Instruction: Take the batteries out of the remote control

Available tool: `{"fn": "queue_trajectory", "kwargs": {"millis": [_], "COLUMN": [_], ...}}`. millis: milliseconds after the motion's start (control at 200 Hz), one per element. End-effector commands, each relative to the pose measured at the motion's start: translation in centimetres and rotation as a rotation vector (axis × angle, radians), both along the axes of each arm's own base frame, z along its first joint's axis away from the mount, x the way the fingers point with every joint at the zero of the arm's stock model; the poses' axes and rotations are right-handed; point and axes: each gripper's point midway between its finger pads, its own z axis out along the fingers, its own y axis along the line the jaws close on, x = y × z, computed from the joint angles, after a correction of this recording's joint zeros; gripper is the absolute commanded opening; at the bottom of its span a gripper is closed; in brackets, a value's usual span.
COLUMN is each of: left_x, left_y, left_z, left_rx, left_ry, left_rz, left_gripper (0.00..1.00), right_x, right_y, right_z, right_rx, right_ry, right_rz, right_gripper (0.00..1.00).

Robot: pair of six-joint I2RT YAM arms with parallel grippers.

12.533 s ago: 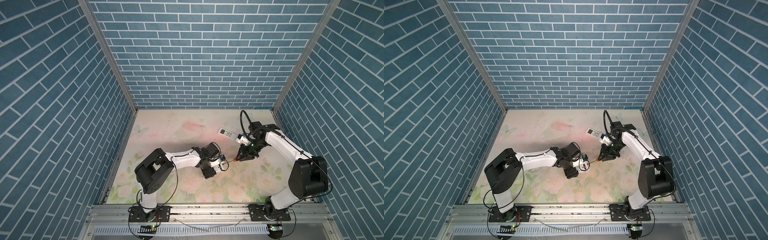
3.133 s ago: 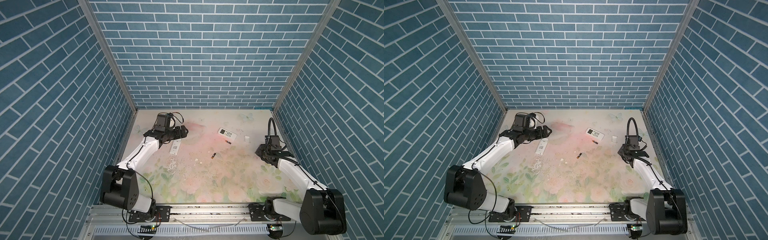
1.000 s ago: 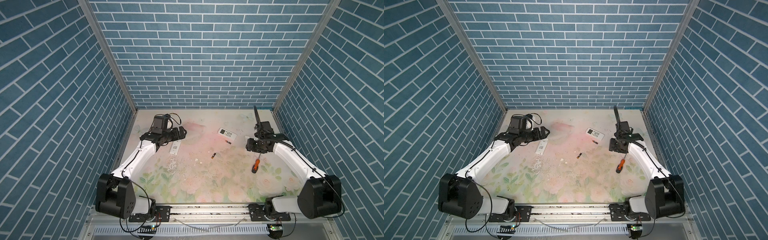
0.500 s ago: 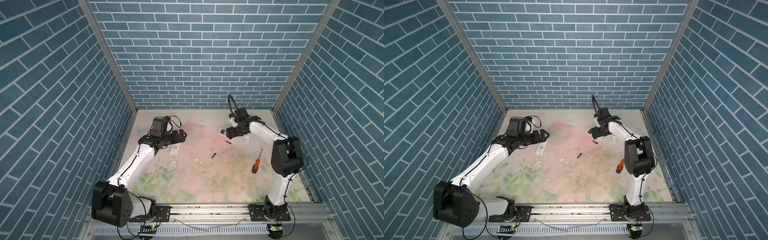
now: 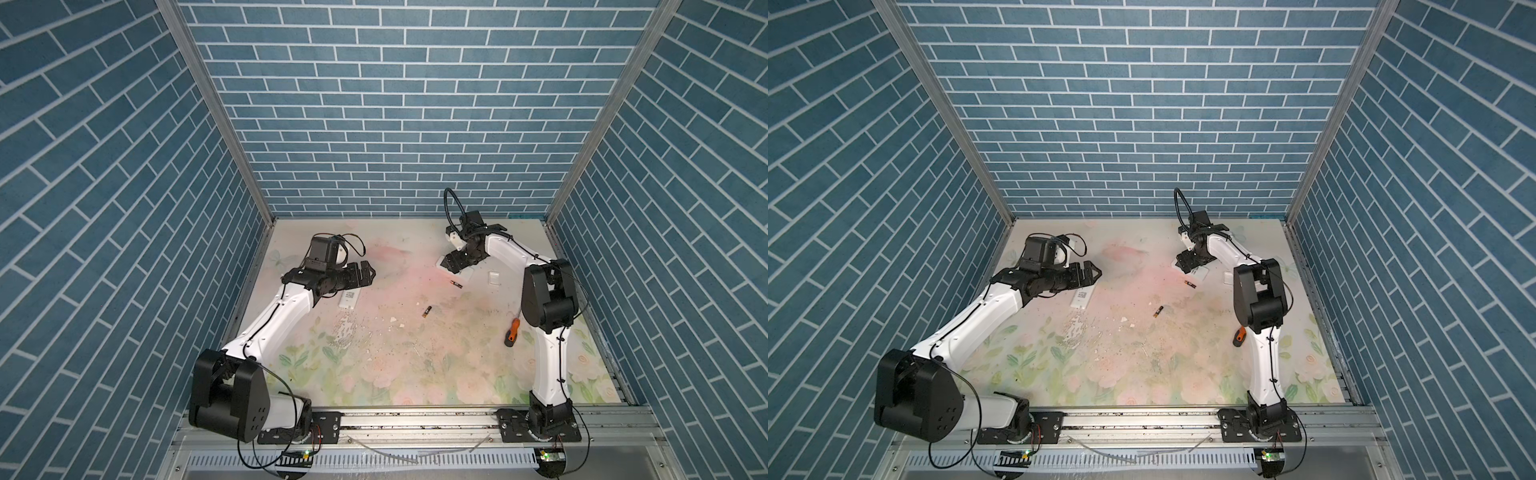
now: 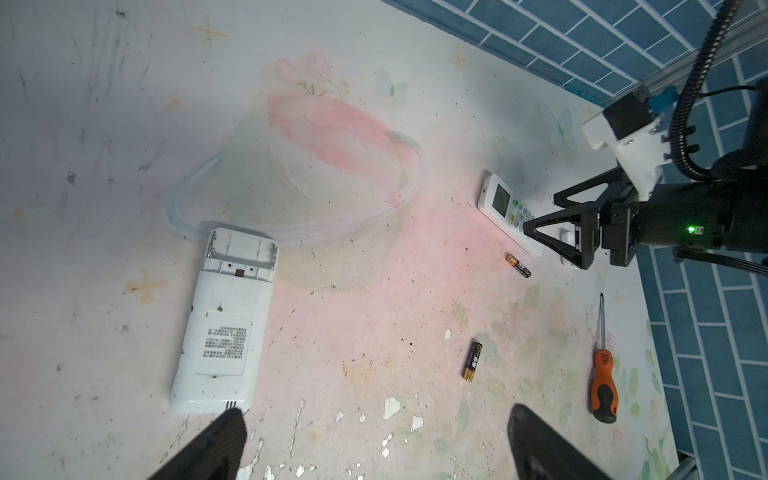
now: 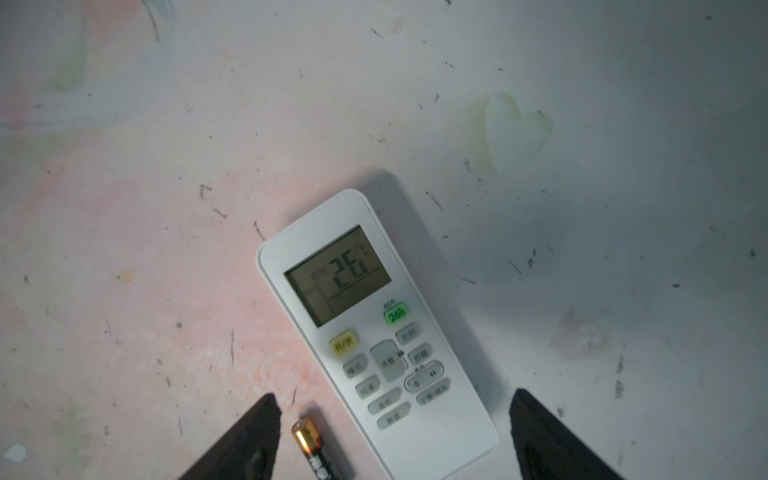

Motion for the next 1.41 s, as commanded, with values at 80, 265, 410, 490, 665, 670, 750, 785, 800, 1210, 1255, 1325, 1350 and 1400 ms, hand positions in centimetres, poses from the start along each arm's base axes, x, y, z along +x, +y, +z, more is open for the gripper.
{"fn": "queue_trajectory", "kwargs": {"millis": [80,265,410,490,665,670,750,785,800,1210,1255,1325,1350,1400], "left_x": [0.4,0.5,0.4,0.5,0.7,0.7,0.8,0.8,0.8,1.2,1.3,1.3,1.3,1.4], "left_y": [-0.4,-0.5,-0.6,-0.7,-1.2,-1.1,-1.4,-1.5,-1.5,-1.9,-2.1,-2.2,-2.2,-2.3], "left_z": [0.9,1.3,1.6,1.6,1.5,1.5,1.3,1.2,1.2,-0.3,-0.4,-0.4,-0.4,-0.4], "left_rx": [0.006,0.014,0.012,0.013,0.011,0.011,0.010,0.010,0.011,0.009,0.007,0.007,0.007,0.007], "left_ry": [-0.006,-0.008,-0.013,-0.014,-0.009,-0.010,-0.004,0.000,0.000,0.036,0.038,0.038,0.038,0.037], "left_rz": [-0.004,-0.003,-0.003,-0.006,-0.014,-0.014,-0.019,-0.020,-0.022,-0.016,-0.018,-0.020,-0.021,-0.021], "left_gripper": [1.00,1.00,1.00,1.00,0.99,0.99,0.99,0.99,0.99,0.98,0.98,0.98,0.98,0.98], "right_x": [0.1,0.3,0.1,-0.1,-0.5,-0.5,-0.6,-0.7,-0.7,-0.6,-0.5,-0.4,-0.4,-0.3], "right_y": [1.1,0.9,0.8,0.6,0.6,0.6,0.6,0.6,0.6,0.6,0.6,0.7,0.6,0.7], "right_z": [-1.3,-2.0,-2.3,-2.6,-2.6,-2.7,-2.6,-2.7,-2.7,-4.0,-4.0,-4.0,-4.0,-4.1], "right_rx": [-0.004,-0.019,-0.027,-0.030,-0.026,-0.026,-0.025,-0.027,-0.027,-0.040,-0.039,-0.039,-0.041,-0.042], "right_ry": [0.046,0.056,0.066,0.079,0.090,0.091,0.093,0.097,0.099,0.119,0.117,0.116,0.116,0.117], "right_rz": [0.103,0.111,0.114,0.112,0.114,0.115,0.115,0.118,0.118,0.126,0.126,0.127,0.129,0.130], "right_gripper": [0.85,0.84,0.82,0.80,0.73,0.72,0.70,0.68,0.68,0.57,0.57,0.57,0.58,0.62]}}
